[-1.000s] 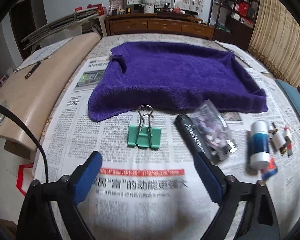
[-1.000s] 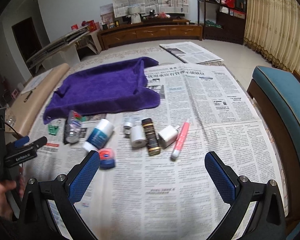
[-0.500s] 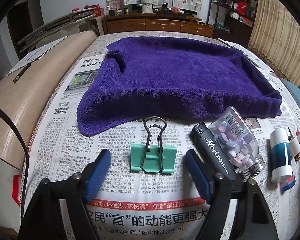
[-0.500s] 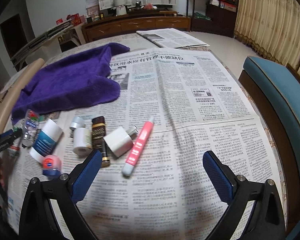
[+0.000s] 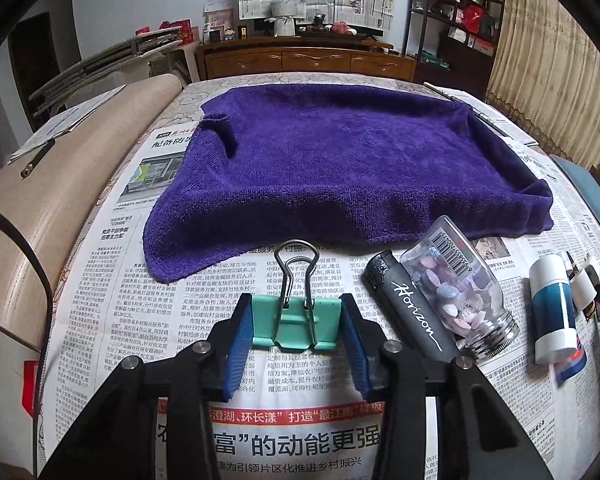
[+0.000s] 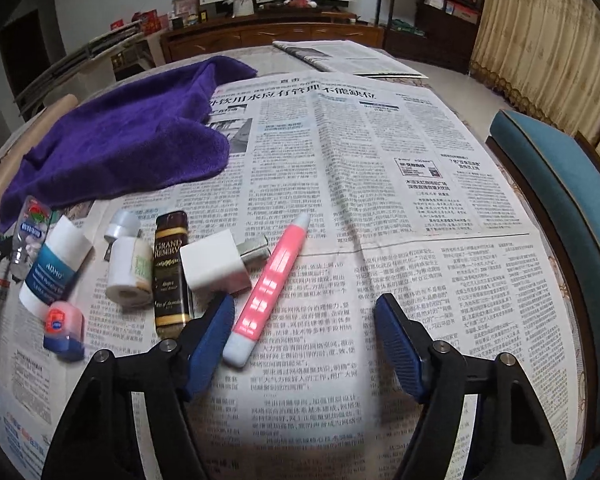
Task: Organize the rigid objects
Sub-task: 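Grasp the green binder clip with the left tool while the right tool grasps the pink highlighter, then carry clip and highlighter onto the purple towel and open both tools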
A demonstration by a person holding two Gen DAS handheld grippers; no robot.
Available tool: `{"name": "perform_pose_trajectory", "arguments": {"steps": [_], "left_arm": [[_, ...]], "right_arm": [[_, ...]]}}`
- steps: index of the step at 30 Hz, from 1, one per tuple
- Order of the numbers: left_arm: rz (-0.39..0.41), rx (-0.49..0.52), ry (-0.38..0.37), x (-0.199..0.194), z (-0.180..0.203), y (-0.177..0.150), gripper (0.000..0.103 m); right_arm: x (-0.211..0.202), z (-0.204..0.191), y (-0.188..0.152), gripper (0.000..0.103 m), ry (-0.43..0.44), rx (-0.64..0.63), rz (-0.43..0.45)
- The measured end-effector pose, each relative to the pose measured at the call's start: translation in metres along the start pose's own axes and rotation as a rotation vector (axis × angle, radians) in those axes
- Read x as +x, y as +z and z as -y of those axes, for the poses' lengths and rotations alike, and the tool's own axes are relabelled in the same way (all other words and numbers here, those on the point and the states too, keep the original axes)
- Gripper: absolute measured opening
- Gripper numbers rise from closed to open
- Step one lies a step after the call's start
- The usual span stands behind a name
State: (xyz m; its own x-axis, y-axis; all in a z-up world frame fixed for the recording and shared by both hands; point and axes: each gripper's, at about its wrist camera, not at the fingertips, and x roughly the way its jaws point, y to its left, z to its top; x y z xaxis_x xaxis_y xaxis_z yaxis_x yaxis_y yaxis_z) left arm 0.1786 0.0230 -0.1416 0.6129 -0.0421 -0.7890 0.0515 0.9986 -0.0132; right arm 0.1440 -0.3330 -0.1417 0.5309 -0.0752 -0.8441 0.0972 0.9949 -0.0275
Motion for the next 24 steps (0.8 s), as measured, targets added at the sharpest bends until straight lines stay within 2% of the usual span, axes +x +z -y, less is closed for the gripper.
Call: {"name": "perform_pose_trajectory", "arguments": {"steps": [2,8,10,13,24], "left_arm": [[0.003,0.001,-0.001,0.000,0.000,0.000,0.040],[0.007,-0.005,-0.012,0.000,-0.001,0.002,0.040],[0.010,-0.020,-0.030,0.000,-0.005,0.001,0.040],[0.006,-0.025,-0.047,0.000,-0.005,0.000,0.040],[0.018,-0.036,-0.038,-0.013,-0.010,0.001,0.040]], "right_arm": [[0.003,-0.002,0.004,0.068,-0.002,0.004,0.010],[0.001,-0.019,0.008,0.038,0.002,-0.023,0.038],[0.000,-0.020,0.006,0.034,0.008,-0.023,0.043],[-0.003,-0.020,0.004,0.014,0.018,-0.017,0.049],[-0.012,-0.009,0.005,0.012,0.074,0.038,0.046]]}}
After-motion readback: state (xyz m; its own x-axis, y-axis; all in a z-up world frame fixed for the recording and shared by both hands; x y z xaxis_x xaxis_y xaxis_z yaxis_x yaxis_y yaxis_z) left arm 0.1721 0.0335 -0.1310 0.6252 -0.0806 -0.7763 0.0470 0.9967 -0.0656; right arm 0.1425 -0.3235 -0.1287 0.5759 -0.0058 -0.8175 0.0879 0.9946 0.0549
